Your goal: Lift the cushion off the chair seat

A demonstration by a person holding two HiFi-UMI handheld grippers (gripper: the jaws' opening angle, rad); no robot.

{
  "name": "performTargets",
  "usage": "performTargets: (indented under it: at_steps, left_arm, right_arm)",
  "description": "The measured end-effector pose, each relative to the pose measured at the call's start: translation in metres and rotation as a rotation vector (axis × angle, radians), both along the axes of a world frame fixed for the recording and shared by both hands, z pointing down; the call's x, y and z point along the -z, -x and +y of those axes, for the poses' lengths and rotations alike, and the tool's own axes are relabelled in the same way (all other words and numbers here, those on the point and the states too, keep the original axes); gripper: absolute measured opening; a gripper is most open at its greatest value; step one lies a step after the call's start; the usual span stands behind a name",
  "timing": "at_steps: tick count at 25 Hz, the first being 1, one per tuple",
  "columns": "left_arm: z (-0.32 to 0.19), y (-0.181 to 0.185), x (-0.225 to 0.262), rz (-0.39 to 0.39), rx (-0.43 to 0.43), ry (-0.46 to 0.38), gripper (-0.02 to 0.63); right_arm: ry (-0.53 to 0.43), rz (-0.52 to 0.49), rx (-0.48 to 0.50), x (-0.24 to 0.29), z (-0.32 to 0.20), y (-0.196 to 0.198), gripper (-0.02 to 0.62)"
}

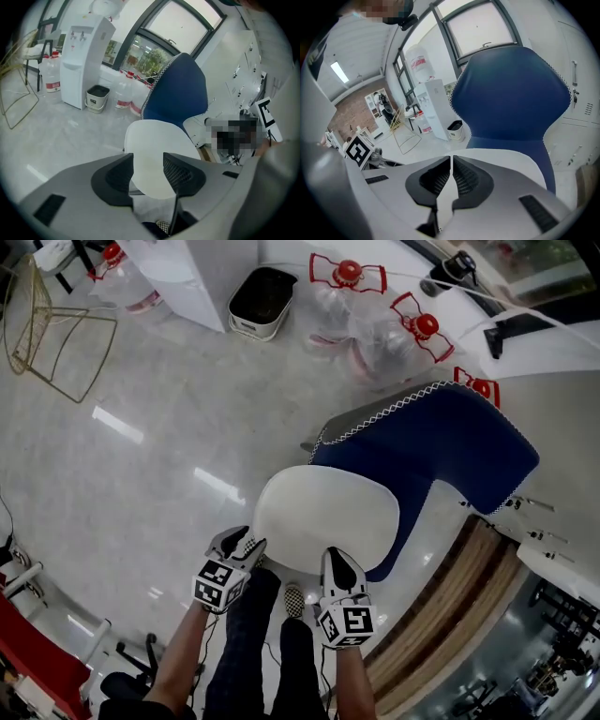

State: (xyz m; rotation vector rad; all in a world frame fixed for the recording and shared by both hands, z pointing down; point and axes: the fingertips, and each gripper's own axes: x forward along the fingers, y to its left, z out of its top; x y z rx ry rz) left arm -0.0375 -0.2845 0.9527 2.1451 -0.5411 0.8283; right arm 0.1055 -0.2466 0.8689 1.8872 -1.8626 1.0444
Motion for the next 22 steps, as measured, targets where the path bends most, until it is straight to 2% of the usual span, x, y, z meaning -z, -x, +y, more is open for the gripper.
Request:
performTargets:
  at_steps: [8,22]
  left_arm:
    - [-0.009,-0.003,-0.040,0.002,0.034,0.057,0.259]
    - [0.001,-0.013,-0.090,-0.016,0.050,0.148,0.282]
  right_arm:
    - [0.028,-0.004,-0.012,-0.019,0.006,0.000,0.035]
    - [0.051,-0.004,-0.055,-0.040,0.022,-0.013,0.035]
